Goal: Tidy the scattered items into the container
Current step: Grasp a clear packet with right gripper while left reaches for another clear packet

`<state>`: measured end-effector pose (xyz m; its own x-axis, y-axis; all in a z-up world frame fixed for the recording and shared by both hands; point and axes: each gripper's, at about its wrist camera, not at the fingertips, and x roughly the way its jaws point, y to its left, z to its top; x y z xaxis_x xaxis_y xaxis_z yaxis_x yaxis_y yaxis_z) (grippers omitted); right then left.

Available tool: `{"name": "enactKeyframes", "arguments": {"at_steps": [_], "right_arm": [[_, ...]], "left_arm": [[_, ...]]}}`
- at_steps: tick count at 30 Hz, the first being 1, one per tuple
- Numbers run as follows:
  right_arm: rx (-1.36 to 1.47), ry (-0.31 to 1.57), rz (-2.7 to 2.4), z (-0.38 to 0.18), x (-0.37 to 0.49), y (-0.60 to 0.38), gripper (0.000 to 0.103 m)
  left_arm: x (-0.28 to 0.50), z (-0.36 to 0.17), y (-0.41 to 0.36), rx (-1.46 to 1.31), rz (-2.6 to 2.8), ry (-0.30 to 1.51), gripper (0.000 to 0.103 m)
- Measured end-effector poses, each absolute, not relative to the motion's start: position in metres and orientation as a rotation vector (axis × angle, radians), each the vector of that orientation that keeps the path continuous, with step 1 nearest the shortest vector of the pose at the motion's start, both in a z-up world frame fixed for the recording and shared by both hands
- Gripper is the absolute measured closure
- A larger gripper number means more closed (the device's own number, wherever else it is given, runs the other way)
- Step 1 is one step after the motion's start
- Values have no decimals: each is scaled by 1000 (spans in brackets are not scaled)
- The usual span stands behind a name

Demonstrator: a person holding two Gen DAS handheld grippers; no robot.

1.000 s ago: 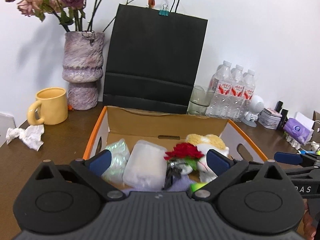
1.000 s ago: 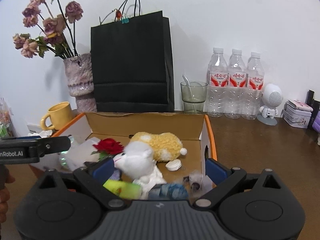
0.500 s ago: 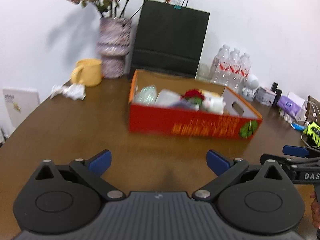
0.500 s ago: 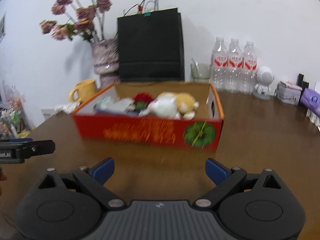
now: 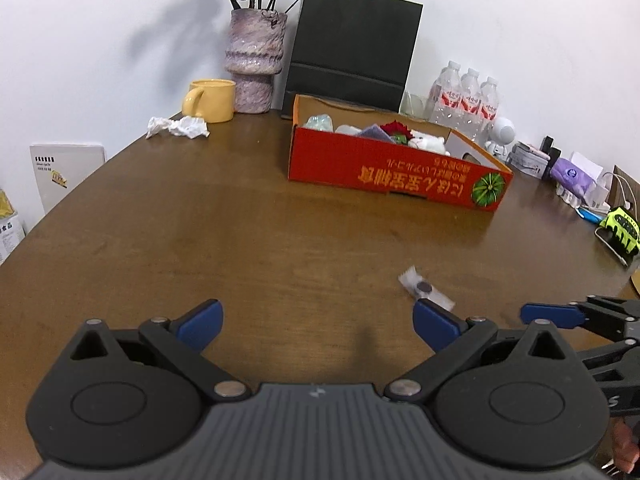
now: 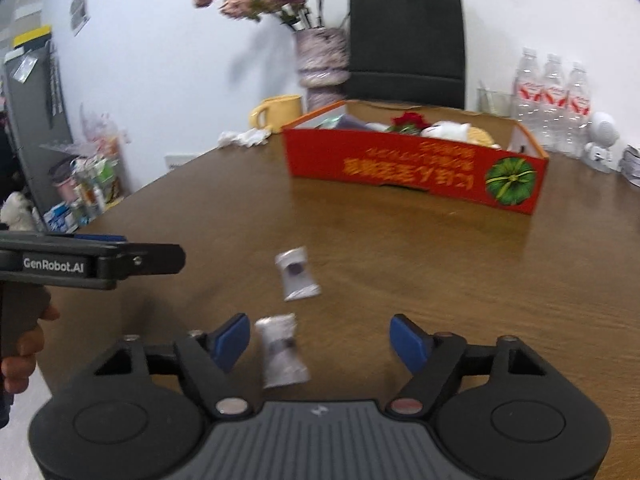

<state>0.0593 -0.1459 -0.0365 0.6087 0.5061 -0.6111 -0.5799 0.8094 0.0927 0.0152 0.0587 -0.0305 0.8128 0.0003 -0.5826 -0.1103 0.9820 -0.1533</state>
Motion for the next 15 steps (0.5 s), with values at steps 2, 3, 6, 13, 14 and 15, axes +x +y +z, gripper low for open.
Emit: {"name": "enactKeyframes", "arguments": {"at_steps": [2,3,6,13,14,15], "right_arm": [[-146,678,641,-41,55,-138,42],[-157,681,649,-43,53,-134,44],[-206,659,642,-47,50,-128,67],[-145,655,577,-45,64,-154,89],[-132,651,560,-44,66,-160,89],[-124,647,546,-42,70,-165,89]], "left_arm": [[11,-31,57,-183,53,622,0],[11,-32,56,-184,52,623,0],[14,-36,54,-191,45,630,0],[35,-37,31,-180,17,638,0],[40,-36,25,-174,16,637,0],[46,-36,18,-167,16,637,2]]}}
